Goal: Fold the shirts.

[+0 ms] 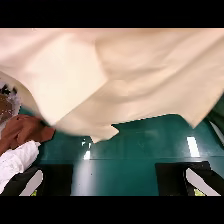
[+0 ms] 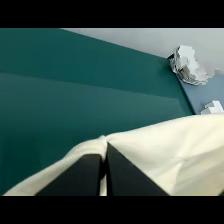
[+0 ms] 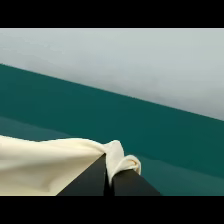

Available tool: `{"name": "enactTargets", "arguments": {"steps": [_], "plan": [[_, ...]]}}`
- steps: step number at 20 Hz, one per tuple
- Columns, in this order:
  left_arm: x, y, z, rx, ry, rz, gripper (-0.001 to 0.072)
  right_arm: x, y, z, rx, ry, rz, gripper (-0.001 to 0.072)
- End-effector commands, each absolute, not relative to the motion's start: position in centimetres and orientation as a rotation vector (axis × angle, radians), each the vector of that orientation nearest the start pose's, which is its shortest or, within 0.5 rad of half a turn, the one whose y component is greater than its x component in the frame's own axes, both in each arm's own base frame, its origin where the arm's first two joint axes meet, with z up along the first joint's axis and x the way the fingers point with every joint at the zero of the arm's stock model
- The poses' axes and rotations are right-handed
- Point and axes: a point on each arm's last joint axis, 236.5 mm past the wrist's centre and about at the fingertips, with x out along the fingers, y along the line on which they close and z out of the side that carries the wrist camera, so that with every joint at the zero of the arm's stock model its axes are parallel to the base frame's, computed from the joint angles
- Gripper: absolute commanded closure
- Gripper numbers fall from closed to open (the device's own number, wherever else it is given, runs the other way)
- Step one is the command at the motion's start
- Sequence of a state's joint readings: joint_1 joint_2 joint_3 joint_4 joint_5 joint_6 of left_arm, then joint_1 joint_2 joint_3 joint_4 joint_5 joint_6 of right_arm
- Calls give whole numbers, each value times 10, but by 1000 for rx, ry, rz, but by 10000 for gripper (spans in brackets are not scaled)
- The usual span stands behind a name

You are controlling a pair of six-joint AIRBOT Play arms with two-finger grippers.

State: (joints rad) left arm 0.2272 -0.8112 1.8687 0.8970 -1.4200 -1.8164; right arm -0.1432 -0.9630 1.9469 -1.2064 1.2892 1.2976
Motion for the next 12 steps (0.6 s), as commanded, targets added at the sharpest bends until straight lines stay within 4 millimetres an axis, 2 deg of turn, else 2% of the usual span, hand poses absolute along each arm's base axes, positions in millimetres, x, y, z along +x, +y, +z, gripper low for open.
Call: {"name": "enactTargets", "arguments": {"steps": [1,4,9,12], "plan": [[236,-100,422,-497,471,-393,684,312,55,413,-114,340,281,700],[203,-115,428,-505,465,-430,684,274,47,425,-129,278,236,701],[156,-153,456,-544,413,-602,685,202,23,491,-159,21,74,701],[137,-158,486,-536,313,-619,685,181,14,513,-135,-41,8,701]]}}
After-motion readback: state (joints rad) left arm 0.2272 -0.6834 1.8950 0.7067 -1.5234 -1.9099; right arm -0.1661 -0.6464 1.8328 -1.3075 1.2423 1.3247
